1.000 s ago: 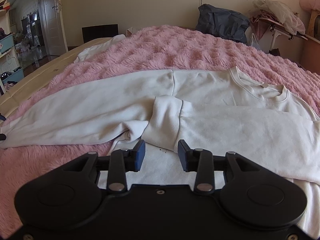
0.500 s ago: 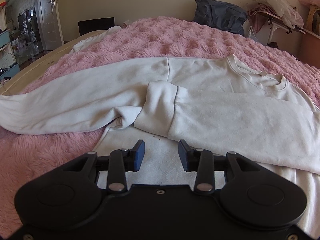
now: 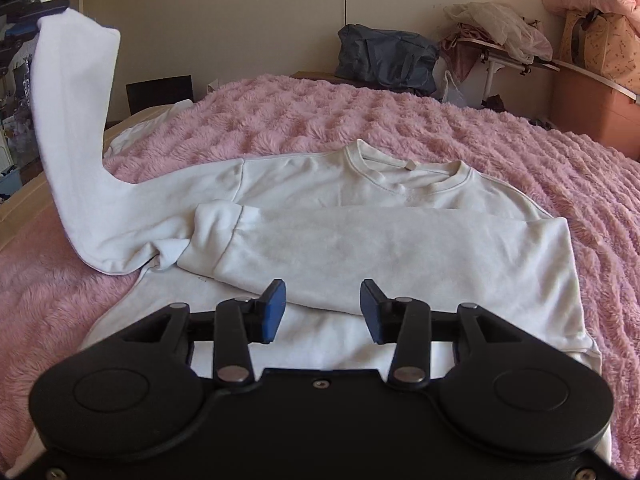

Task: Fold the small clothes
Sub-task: 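Grasp the other cuff with the left gripper and fold it across the body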

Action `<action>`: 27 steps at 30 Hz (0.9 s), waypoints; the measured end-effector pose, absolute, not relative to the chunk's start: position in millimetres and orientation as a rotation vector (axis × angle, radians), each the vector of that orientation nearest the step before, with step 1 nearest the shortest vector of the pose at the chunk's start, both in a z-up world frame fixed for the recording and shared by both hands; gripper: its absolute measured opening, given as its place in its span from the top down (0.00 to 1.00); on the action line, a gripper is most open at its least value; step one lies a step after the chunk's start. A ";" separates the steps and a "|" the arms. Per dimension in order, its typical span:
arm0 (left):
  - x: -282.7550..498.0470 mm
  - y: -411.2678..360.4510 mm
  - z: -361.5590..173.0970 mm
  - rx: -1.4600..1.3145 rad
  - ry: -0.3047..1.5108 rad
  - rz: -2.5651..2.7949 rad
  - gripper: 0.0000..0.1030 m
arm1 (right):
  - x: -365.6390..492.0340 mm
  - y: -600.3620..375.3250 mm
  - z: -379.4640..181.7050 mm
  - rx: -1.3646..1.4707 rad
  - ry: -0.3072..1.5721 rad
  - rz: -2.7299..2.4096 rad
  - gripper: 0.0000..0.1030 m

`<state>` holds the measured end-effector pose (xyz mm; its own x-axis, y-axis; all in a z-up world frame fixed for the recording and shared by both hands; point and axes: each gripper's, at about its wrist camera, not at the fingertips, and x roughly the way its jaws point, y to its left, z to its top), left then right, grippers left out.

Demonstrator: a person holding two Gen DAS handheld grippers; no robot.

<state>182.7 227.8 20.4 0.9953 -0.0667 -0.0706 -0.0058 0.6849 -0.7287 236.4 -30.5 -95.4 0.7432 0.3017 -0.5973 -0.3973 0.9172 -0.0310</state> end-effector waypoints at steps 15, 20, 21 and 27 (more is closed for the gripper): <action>317.0 -30.5 -70.7 -0.683 0.445 -0.333 0.94 | 236.6 -181.3 -111.4 -0.076 0.674 0.202 0.57; 332.6 -88.5 -130.6 -0.594 0.638 -0.349 0.92 | 237.1 -217.0 -121.7 -0.066 0.695 0.145 0.57; 334.0 -99.1 -142.7 -0.576 0.689 -0.353 0.90 | 237.6 -220.8 -123.4 -0.063 0.699 0.137 0.57; 323.0 -107.3 -153.0 -0.518 0.743 -0.411 0.68 | 239.9 -241.4 -129.2 -0.043 0.703 0.092 0.57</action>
